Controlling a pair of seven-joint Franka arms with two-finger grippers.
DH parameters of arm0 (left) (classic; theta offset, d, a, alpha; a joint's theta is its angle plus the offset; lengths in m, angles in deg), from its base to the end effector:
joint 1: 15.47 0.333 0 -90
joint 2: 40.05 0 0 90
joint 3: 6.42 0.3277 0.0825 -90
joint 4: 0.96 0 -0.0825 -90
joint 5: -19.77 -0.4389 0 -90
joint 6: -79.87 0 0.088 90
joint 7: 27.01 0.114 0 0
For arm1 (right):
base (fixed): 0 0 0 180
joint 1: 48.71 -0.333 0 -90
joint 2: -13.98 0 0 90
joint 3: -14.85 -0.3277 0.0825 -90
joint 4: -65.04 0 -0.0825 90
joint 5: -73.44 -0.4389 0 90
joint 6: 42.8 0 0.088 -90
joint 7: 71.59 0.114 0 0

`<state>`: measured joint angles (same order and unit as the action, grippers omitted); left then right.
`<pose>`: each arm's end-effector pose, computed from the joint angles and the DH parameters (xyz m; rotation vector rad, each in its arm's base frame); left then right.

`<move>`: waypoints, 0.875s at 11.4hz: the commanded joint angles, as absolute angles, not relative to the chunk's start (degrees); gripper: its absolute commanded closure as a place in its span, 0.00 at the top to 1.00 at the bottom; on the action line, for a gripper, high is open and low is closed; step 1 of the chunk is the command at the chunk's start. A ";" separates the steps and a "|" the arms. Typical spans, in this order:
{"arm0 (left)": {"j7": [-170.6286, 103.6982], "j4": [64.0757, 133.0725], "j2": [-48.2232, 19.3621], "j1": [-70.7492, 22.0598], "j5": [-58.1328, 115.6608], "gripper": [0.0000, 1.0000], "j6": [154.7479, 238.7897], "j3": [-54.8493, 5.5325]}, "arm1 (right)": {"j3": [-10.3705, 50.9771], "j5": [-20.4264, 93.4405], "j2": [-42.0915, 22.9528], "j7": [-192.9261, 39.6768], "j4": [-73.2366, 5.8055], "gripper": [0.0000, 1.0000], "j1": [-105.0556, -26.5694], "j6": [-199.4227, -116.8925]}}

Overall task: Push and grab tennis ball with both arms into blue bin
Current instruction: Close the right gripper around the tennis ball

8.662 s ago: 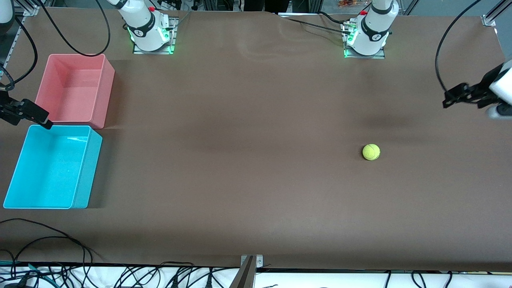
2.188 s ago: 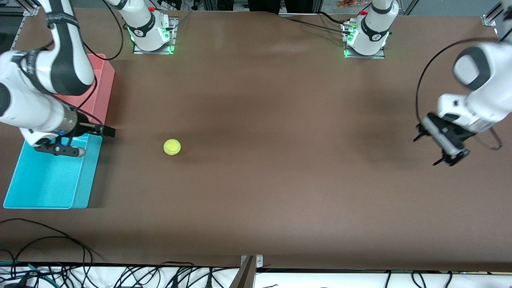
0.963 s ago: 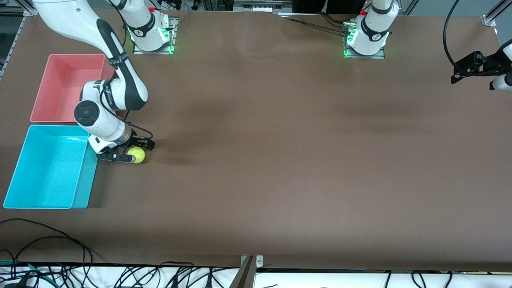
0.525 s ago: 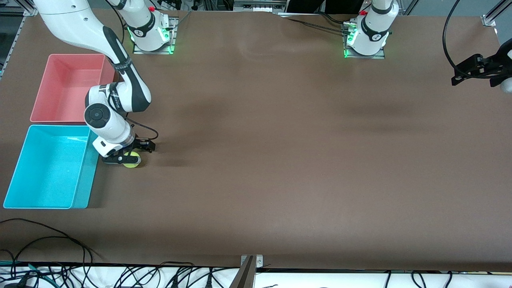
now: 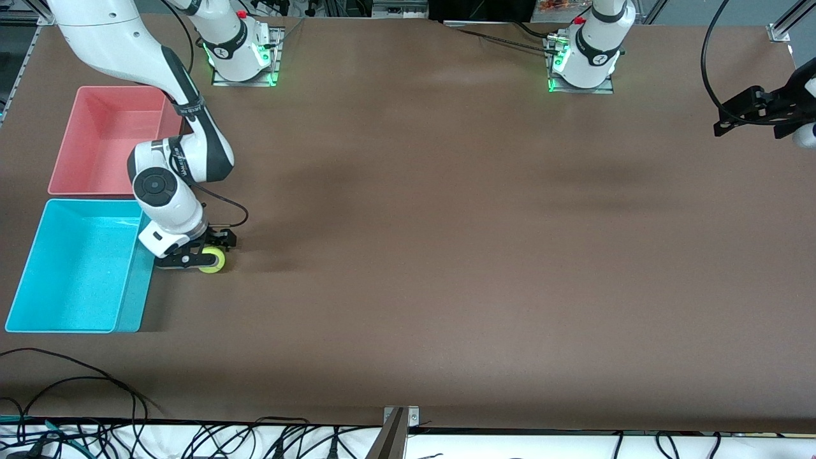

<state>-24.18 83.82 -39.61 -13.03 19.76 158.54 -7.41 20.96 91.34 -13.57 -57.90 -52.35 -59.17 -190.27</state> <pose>0.5897 0.0150 0.6555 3.1320 -0.0377 -0.1791 0.6351 0.0516 0.1646 2.9221 0.1621 0.1106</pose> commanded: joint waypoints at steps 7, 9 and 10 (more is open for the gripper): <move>-24.38 82.45 -39.44 -12.48 22.32 1.00 157.48 -6.77 | 21.10 92.86 -20.03 -49.55 -45.70 0.28 -58.82 -193.62; -24.38 82.45 -39.44 -12.48 22.23 1.00 157.48 -6.77 | 21.09 92.95 -20.03 -48.13 -45.44 0.11 -59.00 -193.62; -24.29 82.45 -39.44 -12.48 22.23 1.00 157.48 -6.77 | 21.09 92.87 -19.77 -48.21 -45.17 0.11 -59.08 -193.19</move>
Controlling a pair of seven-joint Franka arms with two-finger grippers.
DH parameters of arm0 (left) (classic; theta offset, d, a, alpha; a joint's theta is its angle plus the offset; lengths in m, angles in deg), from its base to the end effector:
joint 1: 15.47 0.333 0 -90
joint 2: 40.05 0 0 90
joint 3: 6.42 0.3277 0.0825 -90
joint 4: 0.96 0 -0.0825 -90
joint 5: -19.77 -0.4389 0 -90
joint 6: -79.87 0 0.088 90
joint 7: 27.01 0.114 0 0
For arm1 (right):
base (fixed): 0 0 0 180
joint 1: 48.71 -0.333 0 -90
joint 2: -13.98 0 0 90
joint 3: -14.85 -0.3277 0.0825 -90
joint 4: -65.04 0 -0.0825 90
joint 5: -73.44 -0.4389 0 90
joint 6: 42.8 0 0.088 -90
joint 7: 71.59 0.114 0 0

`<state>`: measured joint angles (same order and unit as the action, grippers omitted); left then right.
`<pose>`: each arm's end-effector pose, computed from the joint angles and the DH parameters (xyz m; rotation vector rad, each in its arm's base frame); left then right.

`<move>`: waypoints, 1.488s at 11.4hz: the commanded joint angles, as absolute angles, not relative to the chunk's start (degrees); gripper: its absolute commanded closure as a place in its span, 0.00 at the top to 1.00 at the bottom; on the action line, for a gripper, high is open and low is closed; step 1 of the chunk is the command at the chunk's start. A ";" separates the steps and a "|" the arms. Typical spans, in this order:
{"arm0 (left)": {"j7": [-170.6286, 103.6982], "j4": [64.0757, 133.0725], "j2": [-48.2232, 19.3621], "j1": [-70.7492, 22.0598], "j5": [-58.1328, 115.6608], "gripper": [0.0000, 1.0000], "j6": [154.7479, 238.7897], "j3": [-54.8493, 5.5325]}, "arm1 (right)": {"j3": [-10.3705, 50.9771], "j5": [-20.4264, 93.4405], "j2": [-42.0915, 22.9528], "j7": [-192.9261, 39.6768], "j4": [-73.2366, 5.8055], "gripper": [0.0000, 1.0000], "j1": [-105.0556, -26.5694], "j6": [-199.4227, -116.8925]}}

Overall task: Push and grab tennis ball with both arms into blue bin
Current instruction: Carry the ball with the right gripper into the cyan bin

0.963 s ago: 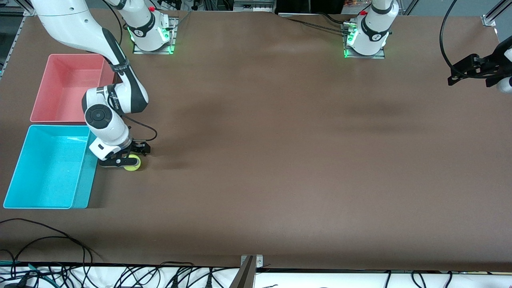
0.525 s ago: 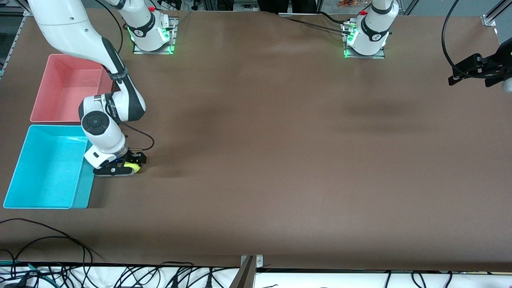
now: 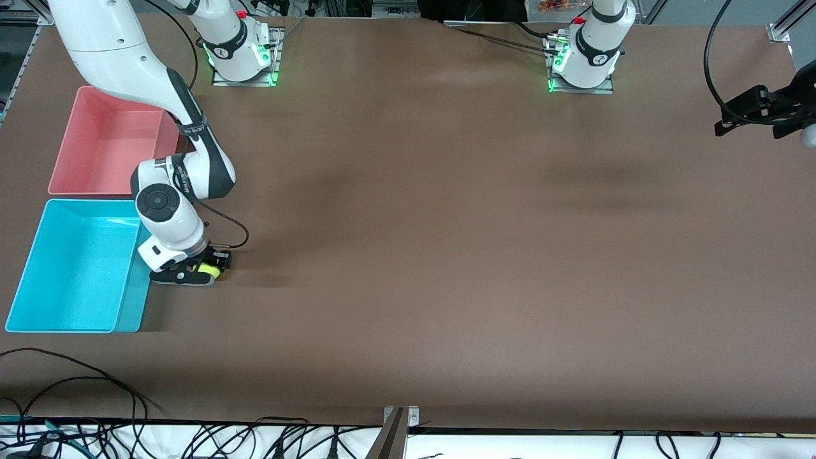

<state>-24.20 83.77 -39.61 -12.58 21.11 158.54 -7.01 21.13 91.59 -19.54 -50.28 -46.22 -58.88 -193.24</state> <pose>0.5896 0.0207 0.6560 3.1084 -0.0190 -0.1747 0.6667 0.0525 0.1461 2.9317 -0.0205 0.2093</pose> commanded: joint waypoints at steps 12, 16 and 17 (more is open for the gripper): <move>-23.76 81.31 -39.26 -12.48 21.62 1.00 157.48 -6.86 | 21.71 73.80 -14.67 -76.73 -28.64 0.11 -41.70 -153.83; -23.85 81.22 -39.26 -12.57 21.62 1.00 157.48 -6.86 | 21.71 71.33 -13.62 -90.28 -34.44 0.10 -36.08 -152.49; -23.85 81.22 -39.26 -12.57 21.62 1.00 157.48 -6.86 | 21.71 70.98 -13.79 -93.36 -35.75 0.10 -34.58 -153.36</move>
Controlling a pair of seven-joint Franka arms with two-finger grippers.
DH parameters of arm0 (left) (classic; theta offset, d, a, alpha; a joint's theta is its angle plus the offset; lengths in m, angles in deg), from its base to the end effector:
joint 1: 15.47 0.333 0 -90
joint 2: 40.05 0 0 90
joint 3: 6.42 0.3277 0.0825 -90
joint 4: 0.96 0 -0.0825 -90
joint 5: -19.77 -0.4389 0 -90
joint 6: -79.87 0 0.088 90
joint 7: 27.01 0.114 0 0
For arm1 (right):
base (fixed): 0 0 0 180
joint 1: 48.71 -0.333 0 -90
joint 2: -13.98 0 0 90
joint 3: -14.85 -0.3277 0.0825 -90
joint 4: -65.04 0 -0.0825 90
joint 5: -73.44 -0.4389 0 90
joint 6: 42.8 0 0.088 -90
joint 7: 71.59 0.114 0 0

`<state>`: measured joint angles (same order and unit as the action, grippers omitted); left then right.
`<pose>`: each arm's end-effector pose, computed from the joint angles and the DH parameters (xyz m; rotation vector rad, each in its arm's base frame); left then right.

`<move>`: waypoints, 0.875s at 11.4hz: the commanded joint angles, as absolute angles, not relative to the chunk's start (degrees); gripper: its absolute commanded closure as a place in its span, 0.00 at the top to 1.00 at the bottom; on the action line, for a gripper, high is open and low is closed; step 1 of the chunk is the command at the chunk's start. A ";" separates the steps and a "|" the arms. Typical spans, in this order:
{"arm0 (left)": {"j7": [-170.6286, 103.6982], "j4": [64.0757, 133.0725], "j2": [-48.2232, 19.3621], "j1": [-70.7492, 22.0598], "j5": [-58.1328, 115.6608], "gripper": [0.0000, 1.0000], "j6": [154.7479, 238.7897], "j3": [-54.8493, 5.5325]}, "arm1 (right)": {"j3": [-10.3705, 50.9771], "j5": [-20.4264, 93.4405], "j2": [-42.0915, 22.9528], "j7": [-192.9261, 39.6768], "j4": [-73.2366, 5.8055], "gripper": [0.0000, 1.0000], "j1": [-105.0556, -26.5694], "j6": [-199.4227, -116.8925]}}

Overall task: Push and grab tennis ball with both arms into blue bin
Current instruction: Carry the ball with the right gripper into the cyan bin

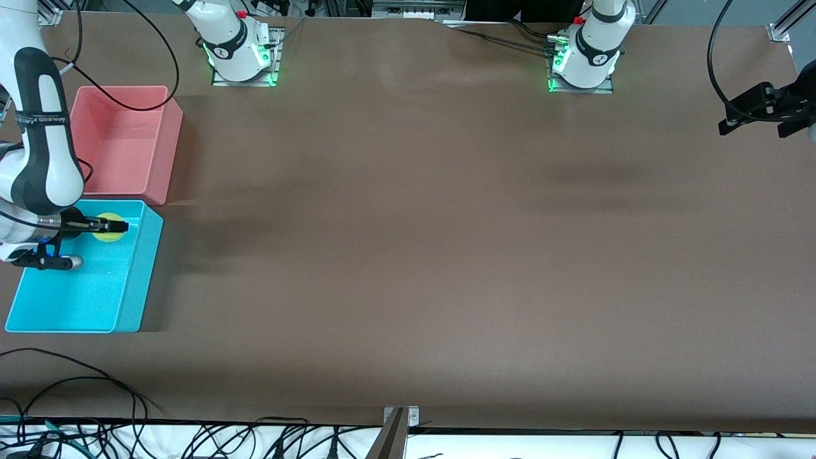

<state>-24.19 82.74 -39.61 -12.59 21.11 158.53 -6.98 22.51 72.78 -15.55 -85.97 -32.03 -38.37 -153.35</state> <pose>0.5895 0.0209 0.6651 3.1106 -0.0190 -0.1471 0.6568 -0.2057 0.2509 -3.0880 0.0937 0.4364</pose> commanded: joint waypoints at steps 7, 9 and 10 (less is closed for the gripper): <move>-23.85 81.22 -39.26 -12.57 21.53 1.00 157.48 -7.12 | 21.62 61.93 -17.66 -105.78 -35.86 1.00 -32.10 -158.56; -23.85 81.22 -39.26 -12.48 21.53 1.00 157.48 -6.86 | 21.71 61.93 -16.96 -105.43 -35.59 1.00 -32.10 -158.29; -23.85 81.22 -39.17 -12.40 21.53 1.00 157.48 -6.69 | 21.62 61.93 -16.87 -105.08 -35.24 1.00 -32.10 -157.85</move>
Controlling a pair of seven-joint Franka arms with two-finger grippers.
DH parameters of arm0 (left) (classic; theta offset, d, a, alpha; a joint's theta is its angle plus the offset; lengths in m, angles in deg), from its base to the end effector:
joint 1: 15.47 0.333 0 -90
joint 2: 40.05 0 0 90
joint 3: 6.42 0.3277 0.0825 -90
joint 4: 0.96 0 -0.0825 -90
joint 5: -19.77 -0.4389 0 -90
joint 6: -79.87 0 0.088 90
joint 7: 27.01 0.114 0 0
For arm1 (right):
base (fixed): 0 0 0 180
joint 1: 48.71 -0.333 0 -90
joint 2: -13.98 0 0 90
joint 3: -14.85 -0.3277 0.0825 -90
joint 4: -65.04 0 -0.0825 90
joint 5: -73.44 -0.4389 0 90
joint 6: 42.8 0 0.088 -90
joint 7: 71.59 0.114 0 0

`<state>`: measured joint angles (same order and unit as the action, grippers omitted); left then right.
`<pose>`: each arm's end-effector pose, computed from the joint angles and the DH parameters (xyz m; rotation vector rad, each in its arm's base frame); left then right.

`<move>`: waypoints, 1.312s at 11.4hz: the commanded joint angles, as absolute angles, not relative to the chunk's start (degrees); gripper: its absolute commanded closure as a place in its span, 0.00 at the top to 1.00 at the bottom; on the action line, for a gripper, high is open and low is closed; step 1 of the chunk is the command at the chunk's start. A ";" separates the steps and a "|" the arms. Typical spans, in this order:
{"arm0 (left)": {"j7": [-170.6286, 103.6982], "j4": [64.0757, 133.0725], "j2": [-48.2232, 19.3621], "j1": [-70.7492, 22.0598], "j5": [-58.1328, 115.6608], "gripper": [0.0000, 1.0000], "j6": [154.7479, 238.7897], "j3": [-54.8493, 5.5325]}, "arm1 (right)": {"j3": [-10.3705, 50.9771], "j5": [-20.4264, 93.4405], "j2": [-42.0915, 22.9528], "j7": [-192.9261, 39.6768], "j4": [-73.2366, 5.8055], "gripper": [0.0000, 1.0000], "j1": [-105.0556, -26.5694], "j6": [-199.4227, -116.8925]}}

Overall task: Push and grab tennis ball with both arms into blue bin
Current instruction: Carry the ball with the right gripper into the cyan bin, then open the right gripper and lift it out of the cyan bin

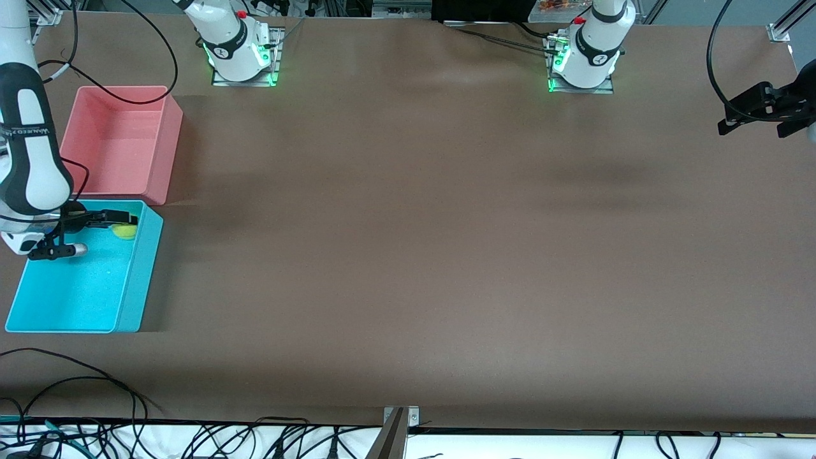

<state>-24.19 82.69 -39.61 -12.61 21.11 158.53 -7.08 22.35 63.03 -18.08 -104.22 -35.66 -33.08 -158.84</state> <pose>0.5896 0.0197 0.6655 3.1108 -0.0223 -0.1458 0.6265 -0.2507 0.1979 -2.9206 -0.1055 0.3150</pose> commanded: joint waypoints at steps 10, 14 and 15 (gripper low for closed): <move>-24.38 81.22 -39.26 -11.95 21.88 1.00 157.39 -7.04 | 20.21 71.07 -0.10 -75.40 -26.79 1.00 -40.96 -145.81; -24.29 81.22 -39.17 -11.95 21.88 1.00 157.39 -7.04 | 26.37 70.98 8.86 -74.67 -32.23 1.00 -52.92 -145.37; -24.20 81.22 -39.17 -11.87 21.88 1.00 157.39 -6.86 | 26.28 71.07 11.67 -74.32 -35.04 1.00 -53.45 -145.37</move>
<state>-24.20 82.69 -39.57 -12.35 21.11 158.52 -6.76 24.93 70.08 4.30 -74.99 -27.75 -51.18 -145.27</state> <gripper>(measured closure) 0.000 0.000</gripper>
